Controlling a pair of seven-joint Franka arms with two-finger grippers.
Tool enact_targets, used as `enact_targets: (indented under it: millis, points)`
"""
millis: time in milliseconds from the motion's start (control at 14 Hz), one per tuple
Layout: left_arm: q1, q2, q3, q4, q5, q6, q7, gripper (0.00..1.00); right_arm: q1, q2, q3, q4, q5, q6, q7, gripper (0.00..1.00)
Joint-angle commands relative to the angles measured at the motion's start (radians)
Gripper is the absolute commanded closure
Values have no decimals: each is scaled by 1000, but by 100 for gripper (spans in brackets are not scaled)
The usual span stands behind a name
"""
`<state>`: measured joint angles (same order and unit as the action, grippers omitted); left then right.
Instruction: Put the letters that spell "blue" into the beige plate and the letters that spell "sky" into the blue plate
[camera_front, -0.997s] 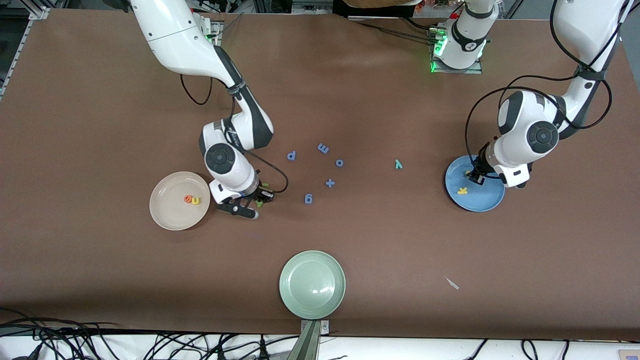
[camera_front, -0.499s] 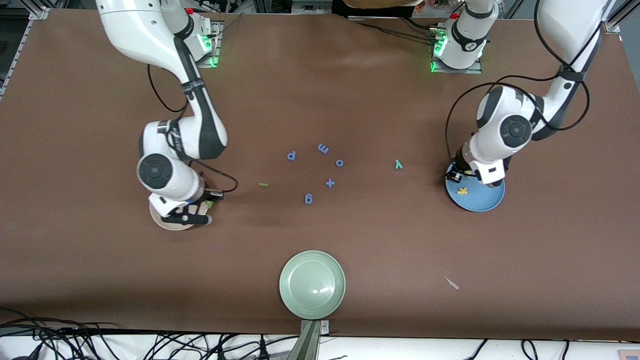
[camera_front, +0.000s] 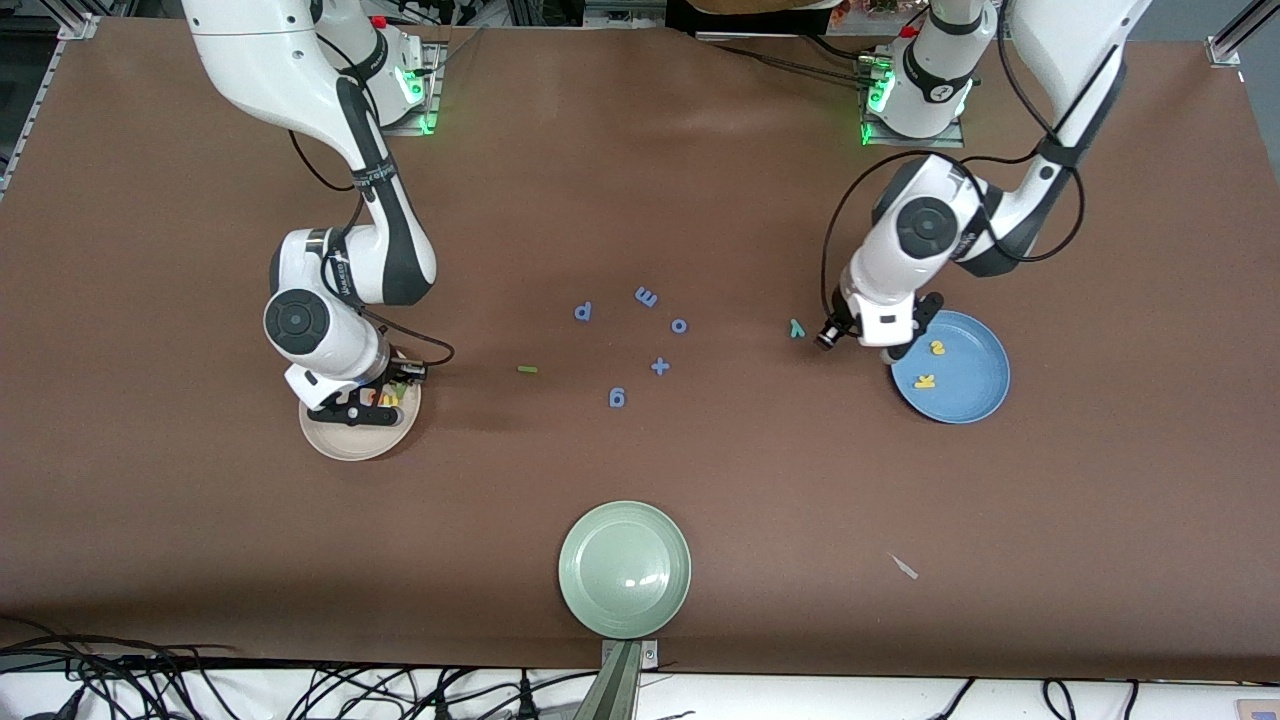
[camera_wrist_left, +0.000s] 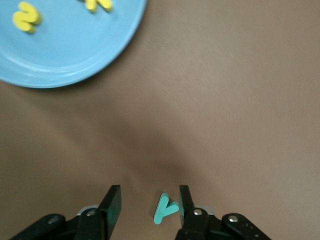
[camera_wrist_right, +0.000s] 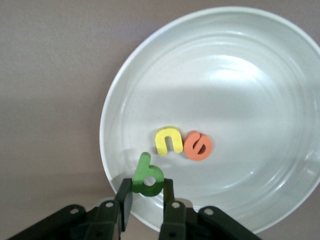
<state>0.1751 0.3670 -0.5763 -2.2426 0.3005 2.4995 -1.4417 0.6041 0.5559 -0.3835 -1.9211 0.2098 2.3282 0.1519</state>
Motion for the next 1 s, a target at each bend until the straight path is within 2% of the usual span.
enact_targets:
  millis: [0,71,214,285,641,783,926]
  points:
    - [7,55,1,15,124,24,1,46,3,-54,3,-35,11,3,-17,43]
    - [10,67,1,17,147,53,6,46,3,-57,5,-23,13,-3,-9,37]
    - [12,87,1,17,151,76,61,46,3,-57,9,-7,31,-4,-6,36]
    - [12,95,1,18,143,78,70,46,11,-57,15,2,69,-4,18,36]
    - [-5,101,-2,23,132,78,57,46,86,-22,101,30,86,46,335,36]
    - [-26,101,-2,23,132,76,50,46,144,7,104,30,86,109,467,36]
    - [-34,113,-2,24,132,76,47,46,163,21,104,28,88,132,508,36]
